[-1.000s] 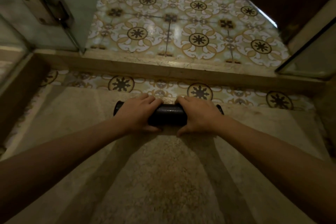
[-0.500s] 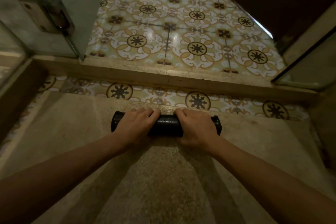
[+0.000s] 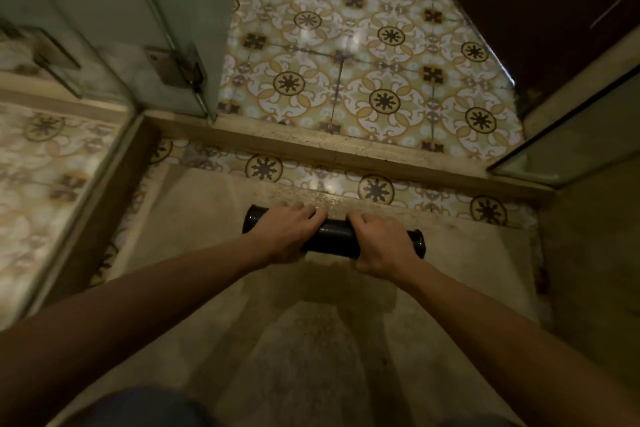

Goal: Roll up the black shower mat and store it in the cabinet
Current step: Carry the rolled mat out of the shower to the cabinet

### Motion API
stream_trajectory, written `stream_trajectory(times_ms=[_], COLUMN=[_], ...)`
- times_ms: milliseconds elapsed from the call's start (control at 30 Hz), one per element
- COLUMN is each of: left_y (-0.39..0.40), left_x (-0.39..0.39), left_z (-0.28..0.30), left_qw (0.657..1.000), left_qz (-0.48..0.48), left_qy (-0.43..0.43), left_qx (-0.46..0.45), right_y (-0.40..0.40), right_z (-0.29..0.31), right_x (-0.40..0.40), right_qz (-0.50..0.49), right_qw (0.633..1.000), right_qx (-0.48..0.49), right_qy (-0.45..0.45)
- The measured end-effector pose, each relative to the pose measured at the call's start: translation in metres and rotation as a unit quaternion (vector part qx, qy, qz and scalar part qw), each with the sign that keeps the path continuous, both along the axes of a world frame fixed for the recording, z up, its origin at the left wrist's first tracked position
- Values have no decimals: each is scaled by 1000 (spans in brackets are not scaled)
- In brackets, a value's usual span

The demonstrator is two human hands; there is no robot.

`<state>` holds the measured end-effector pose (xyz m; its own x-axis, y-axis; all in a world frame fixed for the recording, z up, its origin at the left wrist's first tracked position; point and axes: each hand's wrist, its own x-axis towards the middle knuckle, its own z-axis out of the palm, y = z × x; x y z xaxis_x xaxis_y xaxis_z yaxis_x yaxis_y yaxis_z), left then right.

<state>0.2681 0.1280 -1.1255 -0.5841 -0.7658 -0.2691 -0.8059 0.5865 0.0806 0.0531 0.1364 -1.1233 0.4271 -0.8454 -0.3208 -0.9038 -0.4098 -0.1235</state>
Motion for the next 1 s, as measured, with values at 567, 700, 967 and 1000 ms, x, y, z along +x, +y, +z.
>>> stream_trajectory(times_ms=[567,700,967,1000], left_y=[49,72,109,110], left_x=[6,18,43,44], left_z=[489,587,682,686], left_qw=[1000,1000,999,999], left_qz=[23,21,46,49], left_qy=[7,11,14,10], left_qx=[20,17,8,10], right_y=[42,66,94,96], right_z=[495,586,681,686], right_x=[13,21,44,47], right_qz=[9,14,39,37], right_qw=[1000,1000,999,999], right_qx=[22,19,9,9], right_qy=[-7,-8,-15,-17])
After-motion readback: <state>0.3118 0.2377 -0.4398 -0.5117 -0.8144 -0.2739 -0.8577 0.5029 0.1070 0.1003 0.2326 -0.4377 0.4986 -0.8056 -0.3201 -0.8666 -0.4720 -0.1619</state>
